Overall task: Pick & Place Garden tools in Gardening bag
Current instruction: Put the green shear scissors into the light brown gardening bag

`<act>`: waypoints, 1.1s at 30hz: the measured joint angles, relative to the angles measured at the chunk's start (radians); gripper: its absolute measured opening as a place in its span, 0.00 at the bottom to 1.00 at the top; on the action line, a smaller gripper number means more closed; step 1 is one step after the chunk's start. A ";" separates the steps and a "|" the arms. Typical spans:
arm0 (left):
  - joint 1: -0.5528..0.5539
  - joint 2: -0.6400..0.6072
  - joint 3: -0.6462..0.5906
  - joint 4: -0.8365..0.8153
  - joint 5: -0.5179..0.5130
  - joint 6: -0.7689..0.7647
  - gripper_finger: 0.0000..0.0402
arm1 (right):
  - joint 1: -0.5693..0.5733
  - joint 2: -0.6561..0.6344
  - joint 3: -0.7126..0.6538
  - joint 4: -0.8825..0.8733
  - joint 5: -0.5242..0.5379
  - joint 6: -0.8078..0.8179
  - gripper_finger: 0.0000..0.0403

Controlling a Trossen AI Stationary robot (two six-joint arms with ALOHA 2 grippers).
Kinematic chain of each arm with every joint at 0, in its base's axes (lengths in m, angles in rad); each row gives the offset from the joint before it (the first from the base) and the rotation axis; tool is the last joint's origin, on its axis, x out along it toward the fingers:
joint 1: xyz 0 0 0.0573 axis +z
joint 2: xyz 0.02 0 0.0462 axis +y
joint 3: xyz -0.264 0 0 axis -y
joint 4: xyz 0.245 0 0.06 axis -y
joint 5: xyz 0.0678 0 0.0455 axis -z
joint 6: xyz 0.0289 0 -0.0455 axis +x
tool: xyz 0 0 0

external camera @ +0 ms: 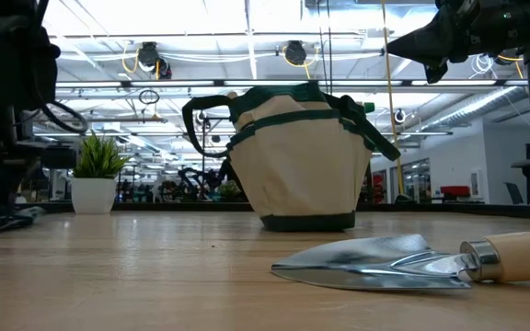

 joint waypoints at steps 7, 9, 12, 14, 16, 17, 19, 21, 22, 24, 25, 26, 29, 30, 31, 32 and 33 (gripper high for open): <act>-0.003 0.005 -0.002 0.004 -0.039 -0.001 0.14 | 0.000 0.000 0.000 0.000 0.000 0.002 0.00; -0.003 0.005 -0.003 0.006 -0.052 0.001 0.15 | 0.000 0.000 0.000 0.000 0.000 0.002 0.00; -0.003 -0.001 -0.006 0.011 -0.070 0.004 0.14 | 0.000 0.000 0.000 0.000 0.000 0.003 0.00; -0.002 -0.008 0.001 0.009 -0.084 0.012 0.13 | 0.000 0.000 0.000 0.000 0.000 0.003 0.00; -0.001 -0.013 0.018 -0.007 -0.095 0.018 0.13 | 0.000 0.000 0.000 0.000 0.000 0.002 0.00; 0.000 -0.016 0.025 -0.018 -0.100 0.023 0.13 | 0.000 0.000 0.000 0.000 0.000 0.002 0.00; 0.000 -0.030 0.038 -0.028 -0.132 0.028 0.13 | 0.000 0.000 0.000 0.000 0.000 0.003 0.00; -0.002 -0.044 0.044 -0.016 -0.169 0.038 0.13 | 0.000 0.000 0.000 0.000 0.000 0.003 0.00; -0.004 -0.051 0.042 -0.025 -0.182 0.039 0.13 | 0.000 0.000 0.000 0.000 0.000 0.003 0.00; -0.007 -0.065 0.041 -0.033 -0.202 0.039 0.13 | 0.000 0.000 0.000 0.000 0.000 0.002 0.00; -0.008 -0.073 0.041 -0.034 -0.205 0.041 0.13 | 0.000 0.000 0.000 0.000 0.000 0.002 0.00; -0.008 -0.081 0.042 -0.034 -0.206 0.049 0.13 | 0.000 0.000 0.000 0.000 0.000 0.002 0.00; -0.008 -0.107 0.043 -0.036 -0.209 0.083 0.13 | 0.000 0.000 0.000 0.000 0.000 0.002 0.00; -0.008 -0.118 0.043 -0.038 -0.211 0.098 0.13 | 0.000 0.000 0.000 0.000 0.000 0.002 0.00; -0.008 -0.130 0.043 -0.035 -0.218 0.122 0.13 | 0.000 0.000 0.000 0.000 0.000 0.002 0.00; -0.010 -0.142 0.043 -0.032 -0.232 0.151 0.13 | 0.000 0.000 0.000 0.000 0.000 0.002 0.00; -0.012 -0.157 0.043 -0.026 -0.247 0.179 0.13 | 0.000 0.000 0.000 0.000 0.000 0.002 0.00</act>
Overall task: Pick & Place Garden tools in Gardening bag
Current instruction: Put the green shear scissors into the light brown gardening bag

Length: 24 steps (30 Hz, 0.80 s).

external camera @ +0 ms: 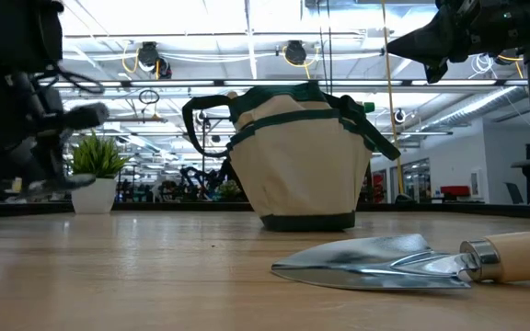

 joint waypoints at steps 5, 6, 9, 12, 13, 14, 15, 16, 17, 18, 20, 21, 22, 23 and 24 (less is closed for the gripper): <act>-0.026 -0.092 0.001 0.067 -0.106 0.181 0.13 | 0.000 0.000 0.000 0.000 0.000 -0.002 0.00; -0.031 -0.113 0.001 0.089 -0.123 0.230 0.13 | 0.000 0.000 0.000 0.000 0.000 -0.003 0.00; -0.043 -0.169 0.001 0.167 -0.157 0.362 0.13 | 0.000 0.000 0.000 0.000 0.000 -0.007 0.00; -0.053 -0.214 0.001 0.266 -0.196 0.511 0.13 | 0.000 0.000 0.000 0.000 0.000 -0.007 0.00; -0.055 -0.226 0.001 0.307 -0.205 0.563 0.13 | 0.000 0.000 0.000 0.000 0.000 -0.007 0.00; -0.057 -0.238 0.002 0.353 -0.215 0.615 0.13 | 0.000 0.000 0.000 0.000 0.000 -0.007 0.00; -0.057 -0.247 0.002 0.396 -0.219 0.665 0.13 | 0.000 0.000 0.000 0.000 0.000 -0.007 0.00; -0.057 -0.255 0.002 0.435 -0.220 0.719 0.13 | 0.000 0.000 0.000 0.000 0.000 -0.007 0.00; -0.057 -0.263 0.002 0.479 -0.221 0.772 0.13 | 0.000 0.000 0.000 0.000 0.000 -0.007 0.00; -0.057 -0.267 0.002 0.530 -0.221 0.826 0.13 | 0.000 0.000 0.000 0.000 0.000 -0.007 0.00; -0.057 -0.275 0.002 0.630 -0.223 0.937 0.13 | 0.000 0.000 0.000 0.000 0.000 -0.007 0.00; -0.056 -0.277 0.002 0.683 -0.223 0.993 0.13 | 0.000 0.000 0.000 0.000 0.000 -0.007 0.00; -0.056 -0.277 0.002 0.739 -0.224 1.047 0.13 | 0.000 0.000 0.000 0.000 0.000 -0.007 0.00; -0.056 -0.277 0.002 0.796 -0.224 1.100 0.13 | 0.000 0.000 0.000 0.000 0.000 -0.007 0.00; -0.056 -0.277 0.002 0.852 -0.224 1.154 0.13 | 0.000 0.000 0.000 0.000 0.000 -0.007 0.00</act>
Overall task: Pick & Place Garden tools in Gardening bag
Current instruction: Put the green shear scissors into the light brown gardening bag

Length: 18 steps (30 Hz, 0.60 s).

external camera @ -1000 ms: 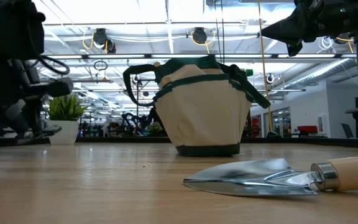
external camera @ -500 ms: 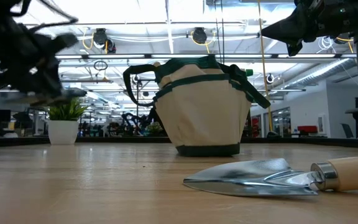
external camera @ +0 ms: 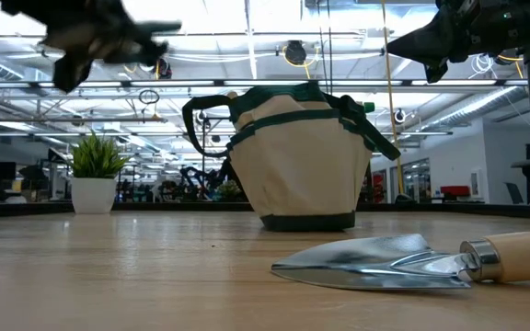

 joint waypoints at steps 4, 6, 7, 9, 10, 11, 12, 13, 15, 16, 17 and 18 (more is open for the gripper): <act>0.000 0.000 0.000 0.235 -0.006 0.217 0.13 | 0.000 0.000 0.000 0.000 0.000 0.000 0.00; 0.000 0.000 0.000 0.353 -0.008 0.330 0.13 | 0.000 0.000 0.000 0.000 0.000 0.000 0.00; 0.000 0.000 0.000 0.408 -0.008 0.384 0.13 | 0.000 0.000 0.000 0.000 0.000 0.000 0.00; 0.000 0.000 0.000 0.515 -0.008 0.491 0.13 | 0.000 0.000 0.000 0.000 0.000 0.000 0.00; 0.000 0.000 0.000 0.562 -0.008 0.538 0.13 | 0.000 0.000 0.000 0.000 0.000 0.000 0.00; 0.001 0.000 0.000 0.607 -0.008 0.583 0.13 | 0.000 0.000 0.000 0.000 0.000 0.000 0.00; 0.001 0.000 0.000 0.645 -0.008 0.627 0.13 | 0.000 0.000 0.000 0.000 0.000 0.000 0.00; 0.001 0.000 0.000 0.679 -0.009 0.667 0.13 | 0.000 0.000 0.000 0.000 0.000 0.000 0.00; 0.001 0.000 0.000 0.752 -0.018 0.744 0.13 | 0.000 0.000 0.000 0.000 0.000 0.000 0.00; 0.001 0.000 0.000 0.787 -0.027 0.778 0.13 | 0.000 0.000 0.000 0.000 0.000 0.000 0.00; 0.001 0.000 0.000 0.819 -0.034 0.810 0.13 | 0.000 0.000 0.000 0.000 0.000 0.000 0.00; 0.001 0.000 0.000 0.855 -0.047 0.844 0.13 | 0.000 0.000 0.000 0.000 0.000 0.000 0.00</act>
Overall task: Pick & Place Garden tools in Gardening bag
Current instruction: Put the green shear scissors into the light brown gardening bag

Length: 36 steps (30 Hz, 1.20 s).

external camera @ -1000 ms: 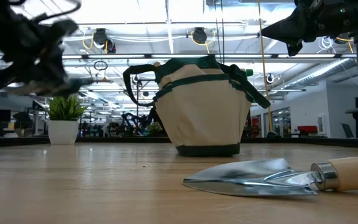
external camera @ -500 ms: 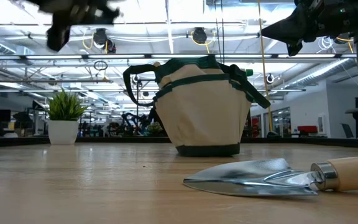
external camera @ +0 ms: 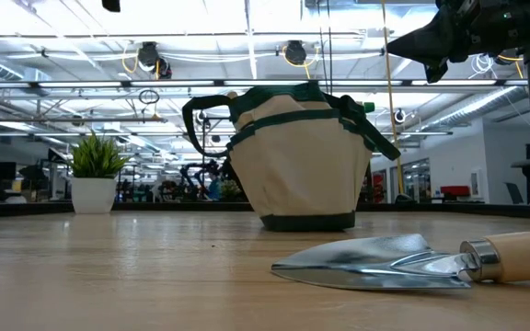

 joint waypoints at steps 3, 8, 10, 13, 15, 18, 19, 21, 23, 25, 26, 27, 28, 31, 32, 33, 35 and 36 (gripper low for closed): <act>0.001 0.000 0.000 0.108 -0.056 0.087 0.13 | 0.000 0.000 0.000 0.000 0.000 0.000 0.00; 0.009 0.000 0.001 0.248 -0.169 0.204 0.13 | 0.000 0.000 0.000 0.000 0.000 0.000 0.00; 0.024 0.001 0.013 0.249 -0.210 0.215 0.13 | 0.000 0.000 0.000 0.000 0.000 0.000 0.00; 0.052 0.005 0.047 0.225 -0.273 0.219 0.13 | 0.000 0.000 0.000 0.000 0.000 0.000 0.00; 0.077 0.028 0.085 0.219 -0.315 0.228 0.13 | 0.000 0.000 0.000 0.000 0.000 0.000 0.00; 0.102 0.075 0.147 0.210 -0.376 0.288 0.13 | 0.000 0.000 0.000 0.000 0.000 0.000 0.00; 0.112 0.094 0.173 0.211 -0.394 0.307 0.13 | 0.000 0.000 0.000 0.000 0.000 0.000 0.00; 0.130 0.136 0.226 0.216 -0.429 0.342 0.13 | 0.000 0.000 0.000 0.000 0.000 0.000 0.00; 0.144 0.182 0.276 0.213 -0.461 0.377 0.13 | 0.000 0.000 0.000 0.000 0.000 0.000 0.00; 0.159 0.232 0.328 0.212 -0.486 0.410 0.13 | 0.000 0.000 0.000 0.000 0.000 0.000 0.00; 0.164 0.256 0.354 0.212 -0.499 0.426 0.13 | 0.000 0.000 0.000 0.000 0.000 0.000 0.00; 0.170 0.277 0.378 0.212 -0.512 0.442 0.13 | 0.000 0.000 0.000 0.000 0.000 0.000 0.00; 0.175 0.301 0.401 0.212 -0.524 0.459 0.13 | 0.000 0.000 0.000 0.000 0.000 0.000 0.00; 0.192 0.369 0.471 0.213 -0.528 0.489 0.13 | 0.000 0.000 0.000 0.000 0.000 0.000 0.00; 0.198 0.391 0.493 0.212 -0.530 0.497 0.13 | 0.000 0.000 0.000 0.000 0.000 0.000 0.00; 0.204 0.413 0.515 0.211 -0.535 0.503 0.14 | 0.000 0.000 0.000 0.000 0.000 0.000 0.00; 0.215 0.455 0.554 0.213 -0.556 0.520 0.14 | 0.000 0.000 0.000 0.000 0.000 0.000 0.00; 0.221 0.473 0.569 0.212 -0.560 0.525 0.14 | 0.000 0.000 0.000 0.000 0.000 0.000 0.00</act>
